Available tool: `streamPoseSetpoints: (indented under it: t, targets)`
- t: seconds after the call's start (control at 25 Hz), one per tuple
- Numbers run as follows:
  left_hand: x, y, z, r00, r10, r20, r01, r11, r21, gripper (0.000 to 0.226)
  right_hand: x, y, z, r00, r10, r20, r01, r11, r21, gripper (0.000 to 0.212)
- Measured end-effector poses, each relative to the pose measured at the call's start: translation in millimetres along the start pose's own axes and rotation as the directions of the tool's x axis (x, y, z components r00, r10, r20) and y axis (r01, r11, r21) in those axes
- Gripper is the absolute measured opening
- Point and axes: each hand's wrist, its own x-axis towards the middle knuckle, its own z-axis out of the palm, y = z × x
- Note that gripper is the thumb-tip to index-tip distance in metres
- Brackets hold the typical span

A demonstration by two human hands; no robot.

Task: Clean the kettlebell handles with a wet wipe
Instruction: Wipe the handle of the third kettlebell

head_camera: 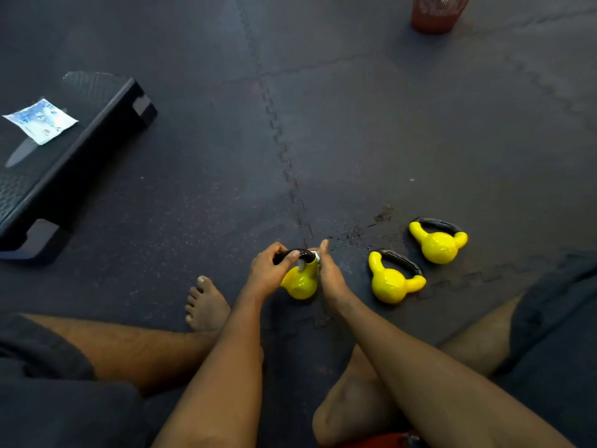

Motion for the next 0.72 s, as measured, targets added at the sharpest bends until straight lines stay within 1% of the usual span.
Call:
streamPoseSetpoints:
  t: [0.04,0.08,0.16,0.24,0.32,0.36,0.44,0.52,0.56,0.64,0.72]
  targets:
    - [-0.2,1.2,-0.5,1.0,-0.02,-0.017,0.02,1.0,0.002,0.028,-2.6,6.1,3.5,0.999,-0.008,-0.036,0.007,1.0,-0.01,0.067]
    - [0.1,1.2,-0.3,0.998,-0.043,-0.037,0.043,0.999,-0.001,0.029,-4.9,12.0,4.8,0.997,-0.044,-0.063,0.04,0.997,-0.063,0.068]
    - [-0.3,1.6,-0.8,0.992,-0.098,-0.078,0.096,0.995,-0.022,0.032,-16.7,16.8,5.9,0.99,-0.129,-0.054,0.119,0.978,-0.169,0.058]
    - [-1.7,0.8,-0.4,0.985,-0.142,-0.094,0.138,0.989,-0.049,0.035,-26.8,18.5,10.6,0.985,-0.171,-0.016,0.165,0.969,-0.184,0.049]
    - [-4.2,-0.8,-0.6,0.986,-0.145,-0.083,0.14,0.988,-0.058,0.035,-27.5,21.3,12.5,0.983,-0.182,-0.024,0.172,0.961,-0.214,0.047]
    - [-6.2,-1.0,-1.3,0.988,-0.139,-0.073,0.135,0.989,-0.055,0.033,-22.3,20.3,11.9,0.986,-0.161,-0.051,0.144,0.96,-0.238,0.047]
    - [-9.4,-3.4,-2.6,0.993,-0.103,-0.057,0.1,0.994,-0.044,0.031,-5.0,10.9,7.6,0.989,-0.067,-0.131,0.032,0.967,-0.252,0.053]
    - [-9.7,-6.3,-2.4,0.999,-0.038,-0.021,0.038,0.999,-0.023,0.028,6.0,-2.9,-1.3,0.992,0.012,-0.122,-0.038,0.977,-0.211,0.056]
    - [-9.3,-6.2,-2.3,1.0,0.005,0.01,-0.004,1.0,-0.011,0.026,8.9,-8.6,-5.2,0.995,0.031,-0.097,-0.048,0.983,-0.178,0.058]
    - [-6.9,-6.0,-1.3,0.994,0.098,0.052,-0.098,0.995,0.008,0.023,12.8,-13.2,-7.3,0.996,0.034,-0.085,-0.048,0.985,-0.166,0.058]
    - [-3.5,-5.8,-1.0,0.989,0.142,0.034,-0.143,0.989,0.028,0.022,12.4,-7.9,-2.4,0.995,0.027,-0.091,-0.043,0.982,-0.182,0.063]
